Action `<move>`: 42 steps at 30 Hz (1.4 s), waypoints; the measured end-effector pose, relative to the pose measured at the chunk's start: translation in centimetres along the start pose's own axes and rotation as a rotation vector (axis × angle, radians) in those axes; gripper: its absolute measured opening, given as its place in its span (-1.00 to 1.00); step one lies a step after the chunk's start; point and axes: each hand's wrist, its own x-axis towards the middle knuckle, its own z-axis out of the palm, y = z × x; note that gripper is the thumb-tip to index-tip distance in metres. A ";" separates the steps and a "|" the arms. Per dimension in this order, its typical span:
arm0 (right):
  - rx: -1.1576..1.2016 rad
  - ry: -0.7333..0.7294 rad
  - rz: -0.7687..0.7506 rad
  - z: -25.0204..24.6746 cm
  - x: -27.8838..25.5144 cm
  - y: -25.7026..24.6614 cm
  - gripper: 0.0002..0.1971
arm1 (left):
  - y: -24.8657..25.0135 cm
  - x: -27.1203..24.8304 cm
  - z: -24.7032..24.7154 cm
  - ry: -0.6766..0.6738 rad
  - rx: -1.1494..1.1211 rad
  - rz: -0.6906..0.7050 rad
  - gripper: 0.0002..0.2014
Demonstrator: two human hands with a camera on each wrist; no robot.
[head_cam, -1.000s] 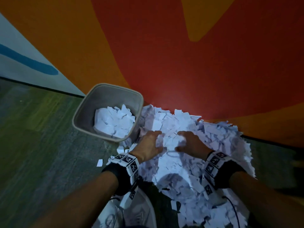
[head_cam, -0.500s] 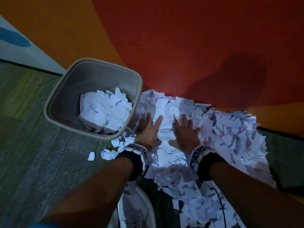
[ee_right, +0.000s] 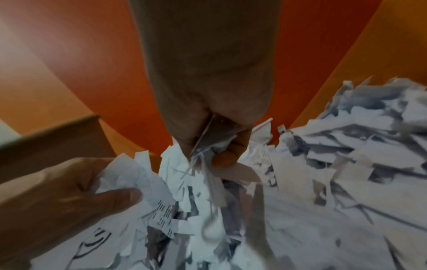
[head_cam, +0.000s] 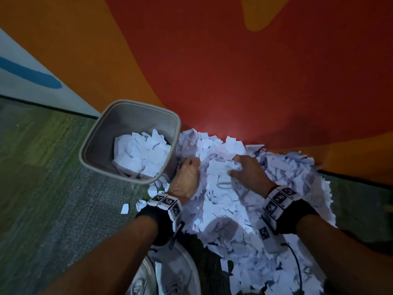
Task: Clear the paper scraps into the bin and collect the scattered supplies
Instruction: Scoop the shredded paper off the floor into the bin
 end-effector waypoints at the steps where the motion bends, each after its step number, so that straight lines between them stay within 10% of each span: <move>1: 0.028 0.020 0.007 -1.0 -0.6 -0.3 -0.60 | 0.6 -0.4 -0.8 0.018 -0.006 0.010 -0.83; 14: 0.144 0.175 -0.019 -9.3 -7.5 -5.2 -0.48 | 8.0 -6.7 -11.5 0.238 -0.065 0.252 -0.81; 22: 0.230 0.223 -0.186 -10.2 -6.0 -15.6 -0.55 | 3.9 -7.3 -20.6 0.435 -0.194 0.028 -0.88; 27: 0.291 0.138 -0.239 -6.5 -3.7 -21.8 -0.50 | -0.2 -7.5 -22.8 0.460 -0.253 -0.185 -0.55; 42: 0.325 -0.084 -0.288 -0.4 -1.7 -25.5 -0.48 | -3.6 -6.9 -22.4 0.405 -0.329 -0.245 -0.57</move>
